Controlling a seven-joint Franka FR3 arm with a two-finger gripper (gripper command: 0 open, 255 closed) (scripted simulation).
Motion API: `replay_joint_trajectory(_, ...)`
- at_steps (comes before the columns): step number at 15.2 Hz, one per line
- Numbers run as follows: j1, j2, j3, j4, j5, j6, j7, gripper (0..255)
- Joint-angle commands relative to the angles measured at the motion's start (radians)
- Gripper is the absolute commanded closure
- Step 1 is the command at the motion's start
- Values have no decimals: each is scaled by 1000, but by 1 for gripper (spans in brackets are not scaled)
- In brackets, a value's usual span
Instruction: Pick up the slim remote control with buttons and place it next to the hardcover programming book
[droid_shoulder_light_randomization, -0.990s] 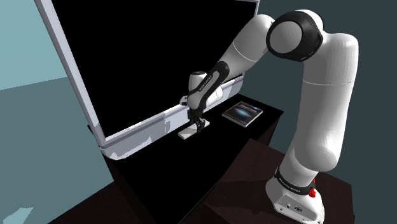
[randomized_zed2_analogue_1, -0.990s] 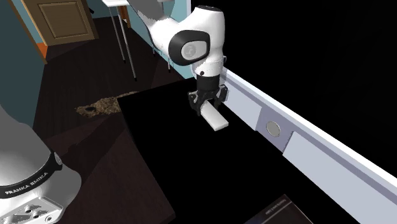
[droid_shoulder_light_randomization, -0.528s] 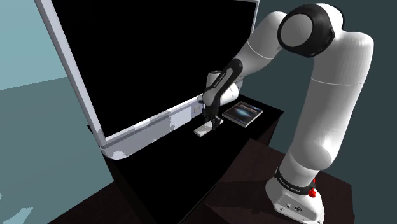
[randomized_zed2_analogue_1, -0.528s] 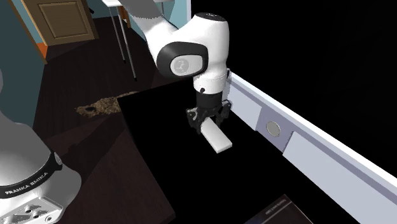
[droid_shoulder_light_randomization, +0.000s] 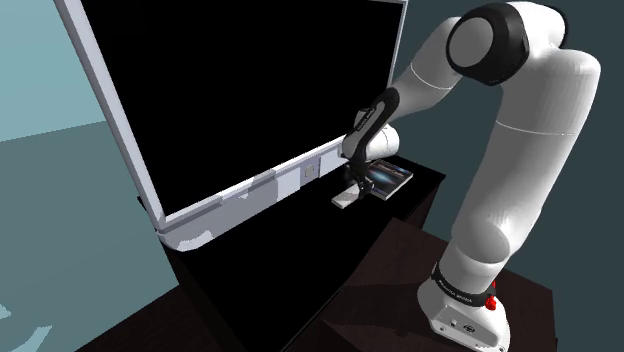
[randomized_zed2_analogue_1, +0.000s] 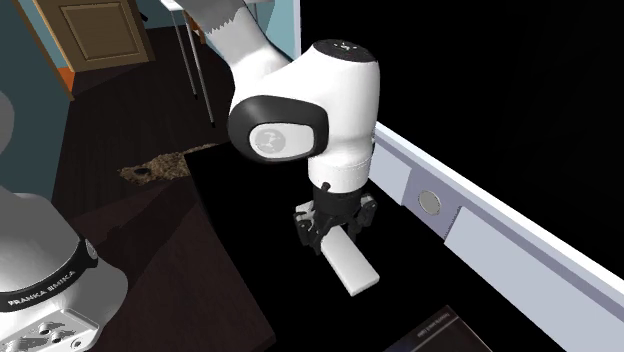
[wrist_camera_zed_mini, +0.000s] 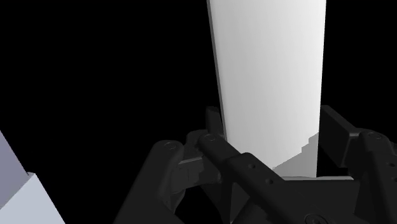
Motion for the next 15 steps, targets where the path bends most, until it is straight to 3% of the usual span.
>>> replay_joint_trajectory(1, -17, 5, -8, -11, 9, 16, -36, 255)
replay_joint_trajectory(15, -78, 227, 84, 21, 157, 200, -147, 255)
